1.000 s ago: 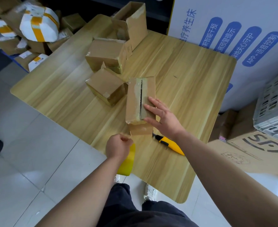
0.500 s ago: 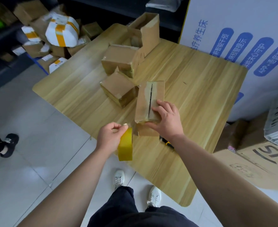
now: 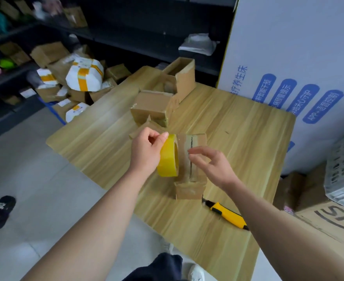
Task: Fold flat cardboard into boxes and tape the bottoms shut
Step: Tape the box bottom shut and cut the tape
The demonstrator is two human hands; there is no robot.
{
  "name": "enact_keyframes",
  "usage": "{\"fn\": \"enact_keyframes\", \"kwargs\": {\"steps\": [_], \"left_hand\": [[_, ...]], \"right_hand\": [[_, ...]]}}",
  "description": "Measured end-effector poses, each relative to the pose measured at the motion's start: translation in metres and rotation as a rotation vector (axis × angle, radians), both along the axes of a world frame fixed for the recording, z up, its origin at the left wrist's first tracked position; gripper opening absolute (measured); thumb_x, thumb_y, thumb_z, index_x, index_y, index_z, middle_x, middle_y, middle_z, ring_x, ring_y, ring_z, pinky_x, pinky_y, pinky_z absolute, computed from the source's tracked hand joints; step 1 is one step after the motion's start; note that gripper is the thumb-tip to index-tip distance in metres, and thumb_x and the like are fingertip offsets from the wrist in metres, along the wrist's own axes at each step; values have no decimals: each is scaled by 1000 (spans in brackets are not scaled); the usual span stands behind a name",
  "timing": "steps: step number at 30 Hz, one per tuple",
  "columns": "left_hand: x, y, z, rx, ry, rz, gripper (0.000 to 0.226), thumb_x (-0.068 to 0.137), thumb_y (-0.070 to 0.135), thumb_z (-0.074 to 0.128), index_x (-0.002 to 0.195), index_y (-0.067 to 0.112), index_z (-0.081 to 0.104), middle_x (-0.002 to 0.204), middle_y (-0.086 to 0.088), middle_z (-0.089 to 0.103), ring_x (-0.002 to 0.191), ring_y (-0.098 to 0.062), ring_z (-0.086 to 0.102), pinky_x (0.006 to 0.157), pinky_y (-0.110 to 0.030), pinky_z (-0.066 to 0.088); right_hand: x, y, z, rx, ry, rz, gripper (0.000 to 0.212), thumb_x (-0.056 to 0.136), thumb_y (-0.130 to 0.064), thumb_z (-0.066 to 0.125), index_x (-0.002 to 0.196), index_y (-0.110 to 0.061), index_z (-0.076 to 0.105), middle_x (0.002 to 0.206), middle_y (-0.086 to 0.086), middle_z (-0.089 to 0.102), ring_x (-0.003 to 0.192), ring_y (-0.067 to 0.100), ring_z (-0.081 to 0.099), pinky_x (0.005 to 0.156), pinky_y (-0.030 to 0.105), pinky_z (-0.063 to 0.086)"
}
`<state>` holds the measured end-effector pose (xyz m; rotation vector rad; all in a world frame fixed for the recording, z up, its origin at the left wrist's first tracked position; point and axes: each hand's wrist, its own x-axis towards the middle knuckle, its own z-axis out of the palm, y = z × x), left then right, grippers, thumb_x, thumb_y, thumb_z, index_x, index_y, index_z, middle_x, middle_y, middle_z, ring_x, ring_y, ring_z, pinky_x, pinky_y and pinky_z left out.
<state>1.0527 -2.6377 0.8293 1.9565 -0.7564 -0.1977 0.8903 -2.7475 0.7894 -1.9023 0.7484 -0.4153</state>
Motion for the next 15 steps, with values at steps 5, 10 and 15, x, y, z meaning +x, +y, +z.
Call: {"fn": "enact_keyframes", "kwargs": {"steps": [5,10,15], "left_hand": [[17,-49,6,-65,65,43,25,92,33,62,87,9,58,83,-1,60,76,-15,54,62,-15,34],[47,-79,11,-128,192,58,23,89,31,65,85,9,58,77,4,59,72,-12,54,60,-16,38],[67,-89,7,-356,699,210,20,85,21,73,81,11,56,69,0,66,65,-12,59,60,-23,50]], "right_hand": [[30,-7,17,-2,74,58,35,81,-44,72,105,-19,69,103,-11,67,98,2,59,81,16,42],[47,-40,43,96,3,-36,26,82,-39,72,89,-14,67,74,-6,59,68,5,52,67,24,41],[33,-94,71,-63,162,-201,31,77,-42,76,73,-14,64,65,-3,56,57,9,50,52,24,41]]}}
